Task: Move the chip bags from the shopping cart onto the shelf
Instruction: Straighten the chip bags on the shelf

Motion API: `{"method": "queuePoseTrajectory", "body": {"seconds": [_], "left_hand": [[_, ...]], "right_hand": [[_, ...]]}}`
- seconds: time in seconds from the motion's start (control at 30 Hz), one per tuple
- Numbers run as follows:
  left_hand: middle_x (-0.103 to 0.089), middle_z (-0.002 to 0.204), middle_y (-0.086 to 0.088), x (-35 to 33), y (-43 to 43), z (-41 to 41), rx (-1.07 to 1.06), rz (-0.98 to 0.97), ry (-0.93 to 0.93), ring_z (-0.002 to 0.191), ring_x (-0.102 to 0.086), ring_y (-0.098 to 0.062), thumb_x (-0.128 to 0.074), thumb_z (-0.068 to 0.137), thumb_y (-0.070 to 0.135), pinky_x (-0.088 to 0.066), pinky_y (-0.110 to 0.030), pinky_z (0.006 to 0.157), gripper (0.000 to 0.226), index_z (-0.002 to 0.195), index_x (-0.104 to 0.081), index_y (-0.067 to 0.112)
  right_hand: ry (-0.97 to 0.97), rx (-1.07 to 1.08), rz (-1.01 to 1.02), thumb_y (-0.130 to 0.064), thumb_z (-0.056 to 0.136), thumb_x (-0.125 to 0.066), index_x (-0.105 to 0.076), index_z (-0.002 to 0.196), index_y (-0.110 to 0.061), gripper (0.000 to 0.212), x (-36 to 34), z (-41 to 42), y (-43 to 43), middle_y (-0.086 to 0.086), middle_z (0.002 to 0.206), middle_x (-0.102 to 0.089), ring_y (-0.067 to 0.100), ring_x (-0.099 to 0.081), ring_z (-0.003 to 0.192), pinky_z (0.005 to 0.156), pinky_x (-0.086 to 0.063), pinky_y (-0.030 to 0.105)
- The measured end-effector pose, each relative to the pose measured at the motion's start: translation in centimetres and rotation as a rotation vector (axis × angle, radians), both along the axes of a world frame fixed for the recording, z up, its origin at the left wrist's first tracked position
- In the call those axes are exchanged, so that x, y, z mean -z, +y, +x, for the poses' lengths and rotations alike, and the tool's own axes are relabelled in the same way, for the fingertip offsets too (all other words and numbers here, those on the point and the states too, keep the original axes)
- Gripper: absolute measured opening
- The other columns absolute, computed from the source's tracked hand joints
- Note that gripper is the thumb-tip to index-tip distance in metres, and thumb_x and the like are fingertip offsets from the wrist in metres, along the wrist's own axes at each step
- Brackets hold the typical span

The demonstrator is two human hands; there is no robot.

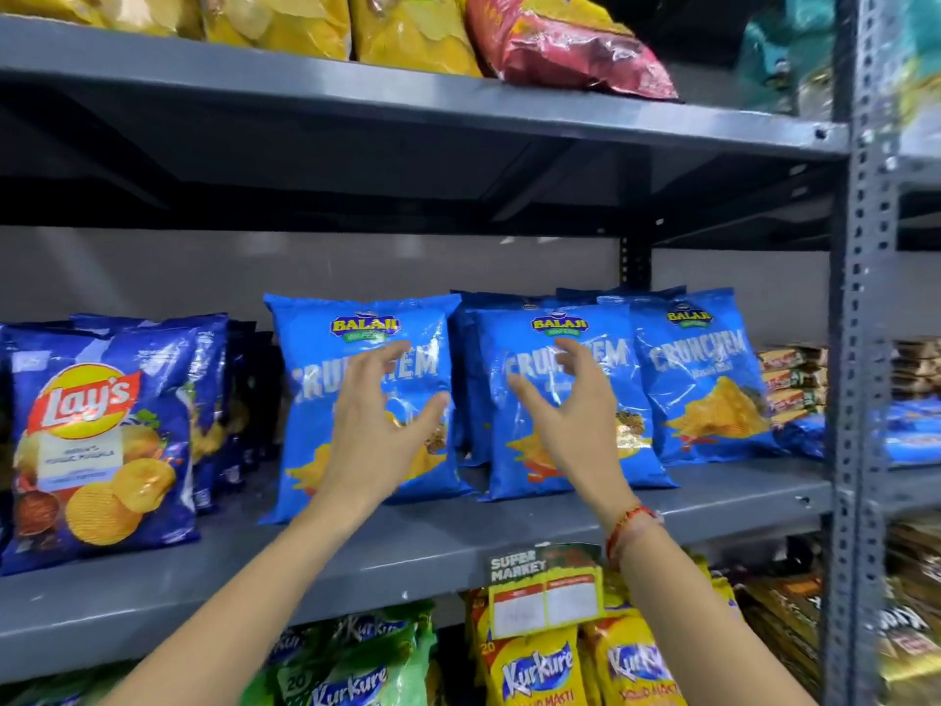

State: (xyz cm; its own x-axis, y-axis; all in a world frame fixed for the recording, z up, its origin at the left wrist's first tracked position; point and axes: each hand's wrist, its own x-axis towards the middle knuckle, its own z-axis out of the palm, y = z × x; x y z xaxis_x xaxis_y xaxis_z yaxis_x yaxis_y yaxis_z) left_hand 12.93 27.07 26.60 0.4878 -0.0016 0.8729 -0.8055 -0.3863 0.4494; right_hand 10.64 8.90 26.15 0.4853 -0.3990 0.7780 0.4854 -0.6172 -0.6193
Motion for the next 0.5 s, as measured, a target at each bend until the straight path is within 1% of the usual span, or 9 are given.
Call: {"method": "queuePoseTrajectory", "body": {"seconds": [0.03,0.1,0.2,0.27,0.3,0.37,0.43,0.5], "left_hand": [[-0.047,0.122,0.003,-0.1,-1.7,0.1,0.037,0.053,0.036,0.115,-0.048,-0.014,-0.072,0.079,0.025,-0.043,-0.039,0.099,0.053,0.126,-0.047,0.019],[-0.045,0.131,-0.001,0.3,-4.7,0.5,0.088,0.125,0.111,0.12,-0.046,-0.016,-0.069,0.08,0.029,-0.041,-0.035,0.1,0.058,0.131,-0.043,0.018],[-0.035,0.144,-0.008,0.9,-8.2,1.4,0.126,0.127,0.283,0.133,-0.036,-0.023,-0.067,0.081,0.036,-0.032,-0.039,0.11,0.073,0.141,-0.029,0.016],[-0.025,0.151,-0.011,1.0,-9.8,2.1,0.144,0.064,0.442,0.139,-0.027,-0.026,-0.066,0.081,0.041,-0.025,-0.039,0.113,0.085,0.146,-0.017,0.016],[-0.021,0.153,-0.011,1.1,-10.4,2.6,0.169,0.02,0.522,0.141,-0.023,-0.026,-0.066,0.081,0.044,-0.023,-0.04,0.113,0.09,0.147,-0.012,0.017],[-0.019,0.156,-0.009,1.1,-11.2,3.3,0.251,-0.078,0.696,0.141,-0.023,-0.026,-0.066,0.077,0.05,-0.024,-0.041,0.112,0.099,0.148,-0.006,0.018],[-0.025,0.154,-0.006,1.4,-11.6,4.1,0.341,-0.161,0.862,0.139,-0.03,-0.026,-0.068,0.071,0.057,-0.027,-0.04,0.111,0.106,0.149,-0.009,0.015],[-0.036,0.15,-0.003,1.6,-11.6,4.6,0.409,-0.173,0.98,0.134,-0.038,-0.025,-0.073,0.058,0.067,-0.031,-0.039,0.111,0.114,0.146,-0.021,0.017]], "right_hand": [[-0.001,0.056,0.024,-0.036,0.081,-0.072,-0.048,0.131,-0.012,0.061,-0.1,0.2,-1.6,0.008,0.129,-0.055,0.027,-0.047,0.124,0.103,-0.038,0.038],[0.048,0.167,0.059,-0.04,0.082,-0.07,-0.047,0.132,-0.009,0.064,0.0,0.7,-4.6,0.013,0.131,-0.052,0.031,-0.043,0.126,0.103,-0.034,0.039],[0.16,0.23,0.105,-0.049,0.078,-0.07,-0.043,0.135,-0.007,0.075,1.0,1.5,-8.1,0.017,0.131,-0.051,0.033,-0.043,0.127,0.102,-0.033,0.04],[0.232,0.158,0.141,-0.051,0.075,-0.073,-0.04,0.138,-0.008,0.083,1.5,1.8,-9.3,0.014,0.134,-0.052,0.031,-0.046,0.127,0.099,-0.036,0.038],[0.259,0.089,0.171,-0.051,0.073,-0.074,-0.037,0.14,-0.008,0.087,1.7,2.0,-9.8,0.01,0.134,-0.053,0.028,-0.049,0.125,0.097,-0.038,0.035],[0.313,-0.046,0.25,-0.052,0.071,-0.076,-0.035,0.142,-0.011,0.091,2.0,2.3,-10.4,-0.002,0.128,-0.054,0.02,-0.055,0.115,0.092,-0.043,0.03],[0.336,-0.133,0.312,-0.05,0.07,-0.077,-0.041,0.136,-0.015,0.083,2.2,2.5,-10.9,-0.004,0.12,-0.058,0.016,-0.059,0.101,0.084,-0.046,0.025],[0.334,-0.216,0.356,-0.045,0.07,-0.08,-0.051,0.127,-0.016,0.07,2.2,2.6,-11.3,-0.004,0.115,-0.062,0.009,-0.061,0.092,0.07,-0.046,0.019]]}}
